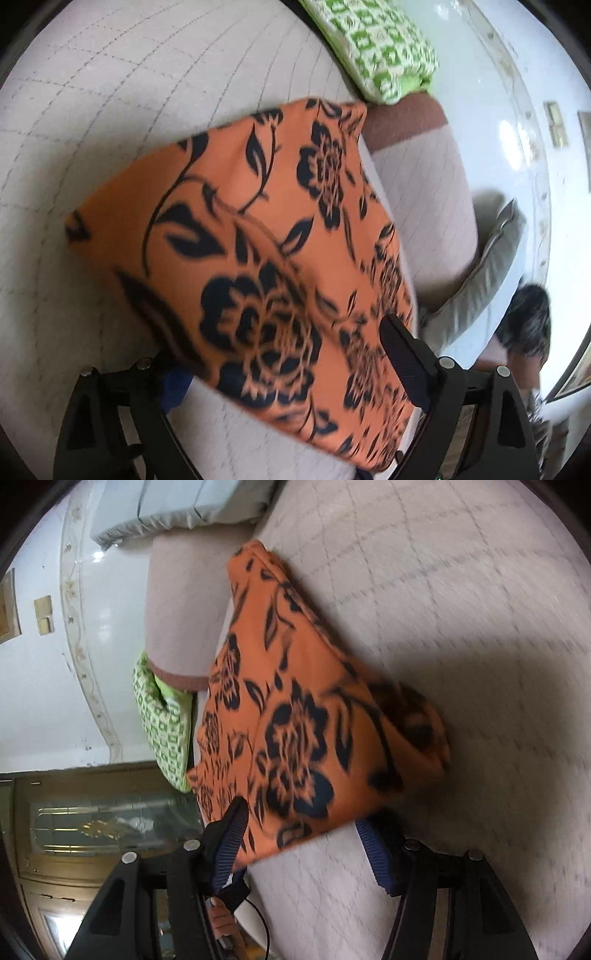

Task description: Fold small clothes

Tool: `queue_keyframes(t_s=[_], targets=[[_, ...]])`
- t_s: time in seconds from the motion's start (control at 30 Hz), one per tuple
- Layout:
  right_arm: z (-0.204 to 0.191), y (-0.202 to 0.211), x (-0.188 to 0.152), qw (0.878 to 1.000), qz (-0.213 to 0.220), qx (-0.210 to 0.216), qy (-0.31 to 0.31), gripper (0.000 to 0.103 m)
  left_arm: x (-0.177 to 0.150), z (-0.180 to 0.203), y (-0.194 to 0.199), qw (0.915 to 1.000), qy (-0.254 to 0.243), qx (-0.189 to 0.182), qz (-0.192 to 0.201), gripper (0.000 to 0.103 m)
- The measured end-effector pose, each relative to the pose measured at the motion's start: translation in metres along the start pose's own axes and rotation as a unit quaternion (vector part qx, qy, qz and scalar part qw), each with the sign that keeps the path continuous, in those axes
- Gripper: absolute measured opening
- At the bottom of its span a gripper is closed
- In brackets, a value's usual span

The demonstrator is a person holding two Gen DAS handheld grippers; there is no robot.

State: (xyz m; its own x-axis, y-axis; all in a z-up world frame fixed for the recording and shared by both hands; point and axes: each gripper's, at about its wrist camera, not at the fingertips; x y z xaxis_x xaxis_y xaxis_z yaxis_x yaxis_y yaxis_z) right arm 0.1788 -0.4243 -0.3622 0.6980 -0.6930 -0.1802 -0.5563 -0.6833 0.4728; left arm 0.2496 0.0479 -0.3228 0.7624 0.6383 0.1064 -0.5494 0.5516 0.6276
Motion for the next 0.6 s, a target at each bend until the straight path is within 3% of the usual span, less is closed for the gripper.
queue_keyframes(t_s=[0.1,0.13,0.2,0.23,0.27,0.33,0.43,0.53,0.6], targets=[[0.000,-0.004,0.011,1.000,0.024,0.011,-0.011,0.064,0.003,0.003,-0.006,0.9998,-0.009,-0.012,0.013,0.091],[-0.001,-0.005,0.016,0.999,0.033,0.012,-0.010,0.064,0.004,0.005,-0.009,0.9997,-0.014,-0.010,0.016,0.085],[-0.007,-0.011,0.023,0.999,0.050,0.011,0.006,0.063,0.009,0.009,-0.014,0.9994,-0.026,0.000,0.021,0.057],[-0.010,-0.014,0.026,0.998,0.058,0.009,0.017,0.063,0.011,0.006,-0.018,0.9993,-0.030,0.008,0.020,0.030],[-0.014,-0.016,0.028,0.997,0.064,0.002,0.030,0.052,0.015,-0.002,-0.016,0.9994,-0.027,0.011,0.016,0.023],[-0.020,-0.023,0.030,0.995,0.069,-0.034,0.064,0.027,0.018,-0.013,-0.017,0.9998,-0.005,-0.014,0.014,0.020],[-0.028,-0.022,0.027,0.992,0.081,-0.046,0.090,0.022,0.015,-0.007,-0.014,0.9993,-0.028,-0.017,0.019,0.016],[-0.064,-0.007,0.007,0.968,0.122,-0.086,0.202,0.018,0.008,0.001,0.003,0.9973,-0.055,-0.034,0.034,0.016],[-0.079,0.004,-0.007,0.958,0.136,-0.090,0.237,0.017,0.000,0.003,0.020,0.9963,-0.070,-0.035,0.035,0.016]])
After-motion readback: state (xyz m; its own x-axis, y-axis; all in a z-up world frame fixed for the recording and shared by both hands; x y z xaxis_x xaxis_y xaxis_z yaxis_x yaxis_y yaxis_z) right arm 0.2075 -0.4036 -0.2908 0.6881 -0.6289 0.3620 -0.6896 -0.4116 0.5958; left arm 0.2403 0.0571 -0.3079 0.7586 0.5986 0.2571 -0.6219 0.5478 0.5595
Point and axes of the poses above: each gripper's, at about its wrist camera, not at the fingertips, and y roughly against the way its jaws point, z to its right, x to its top, and after that the axes turned 4 degrees about y, right-handed
